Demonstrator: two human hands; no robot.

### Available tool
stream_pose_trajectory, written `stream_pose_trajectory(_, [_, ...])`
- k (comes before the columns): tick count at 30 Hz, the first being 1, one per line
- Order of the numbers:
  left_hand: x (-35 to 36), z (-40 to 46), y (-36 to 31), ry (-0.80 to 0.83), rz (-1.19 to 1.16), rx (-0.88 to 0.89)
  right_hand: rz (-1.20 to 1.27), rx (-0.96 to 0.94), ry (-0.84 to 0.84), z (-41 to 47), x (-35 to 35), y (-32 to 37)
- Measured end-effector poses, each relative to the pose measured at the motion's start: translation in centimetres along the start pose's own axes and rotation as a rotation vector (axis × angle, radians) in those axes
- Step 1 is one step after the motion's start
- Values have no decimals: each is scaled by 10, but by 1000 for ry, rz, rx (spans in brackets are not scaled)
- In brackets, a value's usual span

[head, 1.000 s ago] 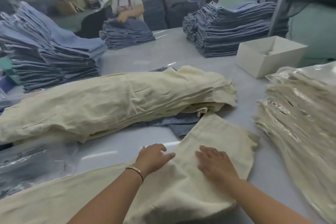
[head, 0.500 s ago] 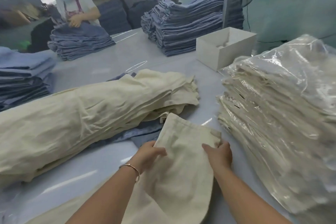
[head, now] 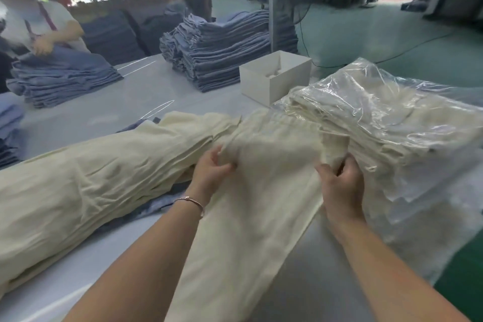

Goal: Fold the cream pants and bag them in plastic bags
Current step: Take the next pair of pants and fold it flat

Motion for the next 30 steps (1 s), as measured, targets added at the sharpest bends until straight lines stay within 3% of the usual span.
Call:
stream_pose_trajectory(2, [13,1,12,-150,639,3,-57,-18,-39,1,-10,5])
stream_pose_trajectory(4, [25,-17,29,-167,990,49,-87,92,22,3,-12,-8])
stream_pose_trajectory(6, [44,-43,59,-106,1073,99,-152,230,122,1,-11,-29])
stream_pose_trajectory(9, [70,-84,111,-49,1089,-33,-269,343,281,-4,-8,-57])
stream_pose_trajectory(11, [85,-109,129,-19,1154,-97,-253,351,322,4,-9,-65])
stream_pose_trajectory(15, [98,-131,130,27,1256,-66,-232,294,311,15,-11,-67])
stream_pose_trajectory(18, [89,-119,133,45,1100,-140,-164,225,338,8,-11,-64])
stream_pose_trajectory(20, [82,-115,124,25,848,-192,-95,217,399,2,-5,-60])
stream_pose_trajectory(23, [69,-131,99,-163,386,-270,-17,196,525,-17,13,-46])
stream_pose_trajectory(26, [47,-159,84,-280,-35,-448,-1,103,689,-56,36,-22])
stream_pose_trajectory(30, [-13,-199,72,-339,-496,-494,42,-75,892,-129,62,13])
Point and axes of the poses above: each hand's wrist, its own z-axis towards the middle knuckle, its own x-axis out of the palm, y = z × x, the point moved 1 cm from there along z, towards the middle knuckle, and after that the axes turned 1 degree about -z, right-handed, at the moved point
